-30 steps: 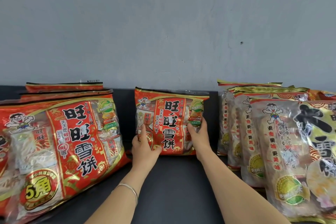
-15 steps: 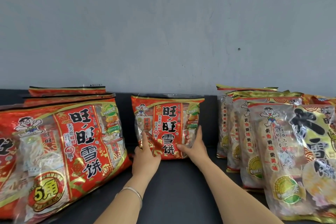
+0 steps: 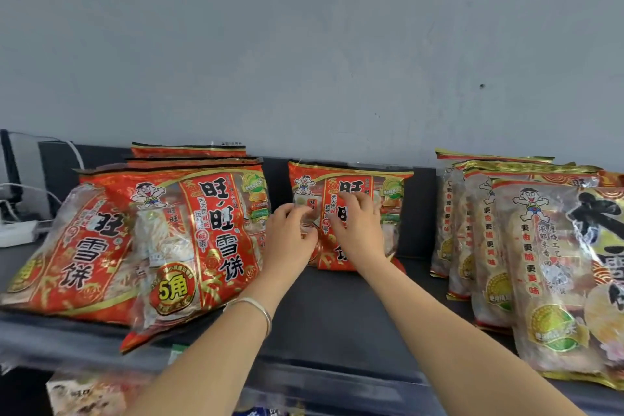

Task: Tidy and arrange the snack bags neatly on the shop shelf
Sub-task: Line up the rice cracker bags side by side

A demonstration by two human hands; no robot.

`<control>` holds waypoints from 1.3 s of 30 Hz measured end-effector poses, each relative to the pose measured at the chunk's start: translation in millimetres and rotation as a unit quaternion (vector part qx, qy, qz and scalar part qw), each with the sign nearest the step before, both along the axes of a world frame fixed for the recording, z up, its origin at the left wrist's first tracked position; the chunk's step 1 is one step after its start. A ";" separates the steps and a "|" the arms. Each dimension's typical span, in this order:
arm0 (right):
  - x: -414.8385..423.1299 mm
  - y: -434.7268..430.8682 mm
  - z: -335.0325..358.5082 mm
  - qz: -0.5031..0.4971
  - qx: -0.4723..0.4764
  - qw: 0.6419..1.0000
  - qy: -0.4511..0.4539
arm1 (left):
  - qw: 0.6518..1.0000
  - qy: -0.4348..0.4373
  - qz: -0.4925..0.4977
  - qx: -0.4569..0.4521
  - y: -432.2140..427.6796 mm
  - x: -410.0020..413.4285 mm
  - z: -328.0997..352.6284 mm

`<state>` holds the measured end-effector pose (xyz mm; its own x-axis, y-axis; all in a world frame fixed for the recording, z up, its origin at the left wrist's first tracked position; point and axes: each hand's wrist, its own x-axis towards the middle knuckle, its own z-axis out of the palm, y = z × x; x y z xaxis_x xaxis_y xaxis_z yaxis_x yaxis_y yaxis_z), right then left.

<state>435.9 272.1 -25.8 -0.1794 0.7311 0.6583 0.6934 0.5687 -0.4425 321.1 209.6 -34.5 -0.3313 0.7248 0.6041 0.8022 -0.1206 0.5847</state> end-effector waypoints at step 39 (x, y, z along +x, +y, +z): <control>43.3 -22.9 -39.4 -0.070 -0.147 0.931 0.327 | 0.973 -0.195 -0.111 0.054 -20.1 -17.4 -31.0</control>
<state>479.3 249.2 -65.3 0.3003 0.8826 0.3617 0.2802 0.2809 -0.9179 303.7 189.4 -65.5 -0.3939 0.7442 0.5394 0.4688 -0.3421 0.8143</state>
